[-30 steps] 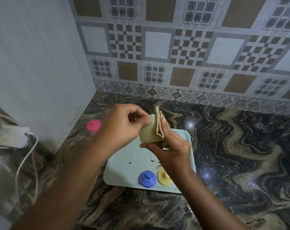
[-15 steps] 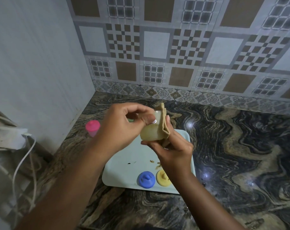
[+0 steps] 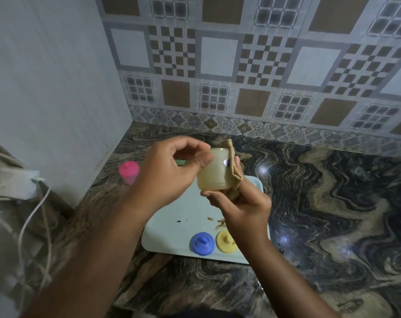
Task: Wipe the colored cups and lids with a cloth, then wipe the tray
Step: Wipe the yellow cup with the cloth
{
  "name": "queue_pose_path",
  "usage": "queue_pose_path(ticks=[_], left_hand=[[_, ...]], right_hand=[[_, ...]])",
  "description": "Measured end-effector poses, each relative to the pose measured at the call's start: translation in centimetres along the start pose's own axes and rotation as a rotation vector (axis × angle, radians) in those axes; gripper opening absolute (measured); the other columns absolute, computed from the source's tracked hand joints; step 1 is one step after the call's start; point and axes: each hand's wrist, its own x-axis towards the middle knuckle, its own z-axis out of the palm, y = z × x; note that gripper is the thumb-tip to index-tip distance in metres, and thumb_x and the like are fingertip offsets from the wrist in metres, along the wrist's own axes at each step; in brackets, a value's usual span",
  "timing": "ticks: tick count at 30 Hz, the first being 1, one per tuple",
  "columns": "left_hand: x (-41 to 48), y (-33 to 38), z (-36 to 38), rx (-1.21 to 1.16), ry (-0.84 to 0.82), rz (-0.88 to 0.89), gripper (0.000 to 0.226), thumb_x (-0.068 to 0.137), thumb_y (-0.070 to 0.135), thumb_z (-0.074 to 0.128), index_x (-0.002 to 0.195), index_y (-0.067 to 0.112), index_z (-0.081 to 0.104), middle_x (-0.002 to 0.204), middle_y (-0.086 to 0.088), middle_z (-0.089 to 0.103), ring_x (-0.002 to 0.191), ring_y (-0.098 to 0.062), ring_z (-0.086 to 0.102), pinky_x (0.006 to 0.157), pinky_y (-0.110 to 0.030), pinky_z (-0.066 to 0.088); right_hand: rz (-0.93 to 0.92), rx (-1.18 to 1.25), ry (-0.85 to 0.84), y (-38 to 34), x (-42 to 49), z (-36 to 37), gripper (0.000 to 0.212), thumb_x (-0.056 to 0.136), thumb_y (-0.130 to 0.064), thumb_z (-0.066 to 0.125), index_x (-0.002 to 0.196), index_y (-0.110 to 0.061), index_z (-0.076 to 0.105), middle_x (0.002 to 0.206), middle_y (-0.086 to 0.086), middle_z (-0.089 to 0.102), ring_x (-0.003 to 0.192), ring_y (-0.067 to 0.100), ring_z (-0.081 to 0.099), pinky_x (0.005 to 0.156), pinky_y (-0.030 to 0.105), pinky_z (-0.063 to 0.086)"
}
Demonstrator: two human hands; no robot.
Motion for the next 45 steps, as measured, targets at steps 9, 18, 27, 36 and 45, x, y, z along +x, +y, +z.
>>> queue_pose_path(ticks=[9,18,27,36,45], left_hand=[[0.9,-0.5,-0.7,-0.105,-0.002,-0.079,0.014,0.079,0.016,0.079,0.079,0.03,0.075,0.09,0.004,0.076,0.09,-0.016,0.072,0.083,-0.038,0.06],[0.3,0.4,-0.3,-0.098,0.016,-0.027,0.023,0.083,0.036,0.071,0.102,0.024,0.077,0.101,0.012,0.076,0.096,-0.005,0.071,0.089,-0.033,0.058],[0.7,0.7,-0.2,0.05,0.033,0.016,0.005,0.08,0.026,0.079,0.084,0.029,0.077,0.081,0.011,0.075,0.079,-0.006,0.07,0.075,-0.026,0.058],[0.8,-0.6,-0.2,-0.317,-0.037,-0.158,0.016,0.077,0.02,0.074,0.093,0.021,0.075,0.092,0.002,0.077,0.091,-0.013,0.073,0.077,-0.03,0.058],[0.8,0.2,0.0,-0.191,-0.035,-0.084,0.023,0.084,0.031,0.071,0.102,0.019,0.076,0.098,0.004,0.077,0.096,-0.012,0.072,0.088,-0.035,0.058]], right_hand=[[-0.088,-0.103,-0.048,0.0,0.9,0.1,0.054,0.068,-0.033,0.092,0.111,-0.004,0.076,0.093,0.025,0.076,0.067,0.005,0.07,0.07,0.024,0.062],[0.195,0.219,0.016,-0.7,0.1,0.1,0.022,0.068,-0.003,0.091,0.063,-0.006,0.069,0.053,0.007,0.067,0.05,0.013,0.069,0.054,0.027,0.06],[-0.382,-0.316,-0.003,0.9,0.6,0.3,0.071,0.079,-0.034,0.085,0.131,0.006,0.059,0.121,0.025,0.071,0.116,-0.002,0.065,0.076,0.015,0.058],[0.012,0.061,0.058,-0.4,0.4,0.5,0.075,0.071,-0.036,0.088,0.127,0.008,0.065,0.11,-0.019,0.076,0.064,0.008,0.068,0.064,0.047,0.063],[-0.074,-0.005,0.1,0.1,0.2,0.6,0.074,0.07,-0.033,0.09,0.128,0.004,0.064,0.116,0.018,0.072,0.075,0.005,0.067,0.071,0.035,0.064]])
